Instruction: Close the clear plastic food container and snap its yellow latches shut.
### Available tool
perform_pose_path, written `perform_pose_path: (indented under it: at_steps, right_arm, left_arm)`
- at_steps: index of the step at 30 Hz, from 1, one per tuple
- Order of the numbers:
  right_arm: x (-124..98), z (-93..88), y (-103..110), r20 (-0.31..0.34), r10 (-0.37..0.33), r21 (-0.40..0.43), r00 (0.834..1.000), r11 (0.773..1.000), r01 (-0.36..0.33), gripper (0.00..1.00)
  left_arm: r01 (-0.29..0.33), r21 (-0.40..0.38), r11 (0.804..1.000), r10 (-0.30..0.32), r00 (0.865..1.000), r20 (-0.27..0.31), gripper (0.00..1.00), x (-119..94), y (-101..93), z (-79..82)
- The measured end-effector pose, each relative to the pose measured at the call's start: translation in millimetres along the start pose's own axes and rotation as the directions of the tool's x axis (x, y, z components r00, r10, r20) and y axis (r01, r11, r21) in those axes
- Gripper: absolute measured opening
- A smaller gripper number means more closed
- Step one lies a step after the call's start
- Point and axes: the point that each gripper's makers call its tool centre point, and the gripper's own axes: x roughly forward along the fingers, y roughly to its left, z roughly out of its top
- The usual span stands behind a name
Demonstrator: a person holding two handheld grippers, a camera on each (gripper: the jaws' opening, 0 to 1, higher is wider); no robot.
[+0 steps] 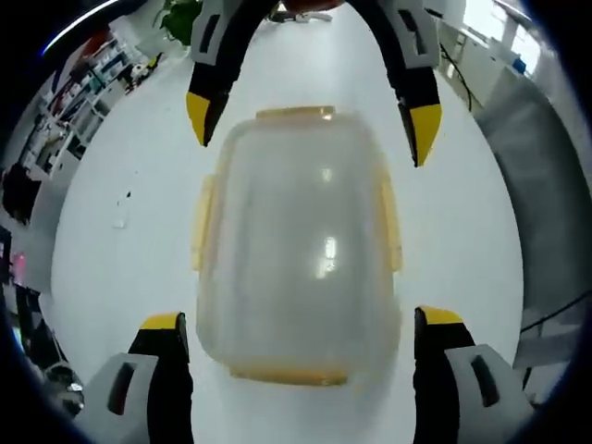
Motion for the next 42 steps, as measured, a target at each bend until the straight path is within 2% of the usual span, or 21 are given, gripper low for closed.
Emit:
perform_pose_path:
  at_steps: [3,5,11,14,15,19,21,23,26,29,31,32,33,35,36,37,40,42]
  right_arm:
    - [-3,-6.0,3,-0.016,-0.008,-0.003,1.000,1.000,0.008,0.99]
    - [-7,-7.3,5,-0.010,-0.021,0.036,1.000,0.999,0.021,0.99]
    - [-12,-19.1,16,-0.026,-0.032,0.068,0.999,0.997,0.034,0.99]
    - [-17,-23.0,12,-0.019,-0.087,0.088,0.996,0.992,0.088,0.99]
    - [-19,-23.0,15,-0.008,-0.089,0.125,0.996,0.988,0.089,0.99]
    - [-23,-27.2,20,-0.007,-0.110,0.166,0.994,0.980,0.110,0.99]
    - [-26,-28.8,19,-0.003,-0.141,0.202,0.990,0.970,0.138,0.99]
    - [-30,-25.7,24,0.030,-0.142,0.237,0.989,0.963,0.131,0.99]
    - [-36,-25.2,28,0.044,-0.161,0.262,0.986,0.954,0.145,0.99]
    - [-44,-24.8,34,0.058,-0.192,0.283,0.980,0.944,0.168,0.97]
    - [-49,-24.0,39,0.078,-0.204,0.300,0.976,0.938,0.172,0.95]
    - [-52,-25.3,42,0.084,-0.210,0.311,0.974,0.934,0.175,0.94]
    - [-54,-26.0,44,0.090,-0.217,0.319,0.972,0.931,0.178,0.94]
    - [-57,-31.3,49,0.095,-0.225,0.348,0.970,0.920,0.179,0.97]
    - [-58,-33.3,52,0.099,-0.224,0.363,0.970,0.915,0.174,0.97]
    - [-61,-33.8,57,0.117,-0.226,0.383,0.967,0.909,0.166,0.97]
    - [-71,-38.1,65,0.132,-0.257,0.392,0.957,0.901,0.188,0.99]
    - [-80,-36.4,71,0.164,-0.283,0.400,0.945,0.895,0.198,0.99]
  left_arm:
    - [-0.031,-0.015,0.999,0.031,0.999,-0.018,1.00,-3,1.3,-6.6]
    - [-0.066,-0.054,0.996,0.064,0.997,-0.033,1.00,-6,3.7,-11.0]
    - [-0.096,-0.056,0.994,0.096,0.995,-0.015,1.00,-15,-5.8,-11.4]
    - [-0.128,-0.102,0.987,0.128,0.992,-0.004,0.99,-19,-5.7,-11.6]
    - [-0.123,-0.145,0.982,0.127,0.992,0.016,0.99,-20,-8.2,-10.0]
    - [-0.155,-0.195,0.968,0.163,0.986,0.027,0.99,-27,-13.0,-12.1]
    - [-0.147,-0.274,0.950,0.163,0.986,0.035,0.99,-29,-22.5,-14.0]
    - [-0.158,-0.290,0.944,0.177,0.983,0.039,0.99,-32,-25.2,-14.3]
    - [-0.175,-0.335,0.926,0.203,0.978,0.051,0.99,-38,-31.3,-13.2]
    - [-0.190,-0.394,0.899,0.230,0.972,0.056,0.99,-45,-37.7,-13.7]
    - [-0.193,-0.431,0.882,0.253,0.964,0.086,0.99,-49,-42.7,-11.4]
    - [-0.205,-0.449,0.870,0.261,0.963,0.066,0.99,-51,-47.3,-16.6]
    - [-0.212,-0.455,0.865,0.268,0.961,0.063,0.99,-52,-50.4,-18.2]
    - [-0.222,-0.469,0.855,0.297,0.950,0.092,0.99,-58,-57.3,-16.4]
    - [-0.225,-0.464,0.856,0.305,0.947,0.102,0.99,-61,-62.9,-16.2]
    - [-0.226,-0.470,0.853,0.306,0.947,0.098,0.99,-63,-66.3,-17.6]
    - [-0.229,-0.493,0.839,0.328,0.937,0.122,0.99,-72,-77.4,-15.9]
    - [-0.236,-0.495,0.836,0.341,0.931,0.132,0.99,-77,-86.3,-15.9]
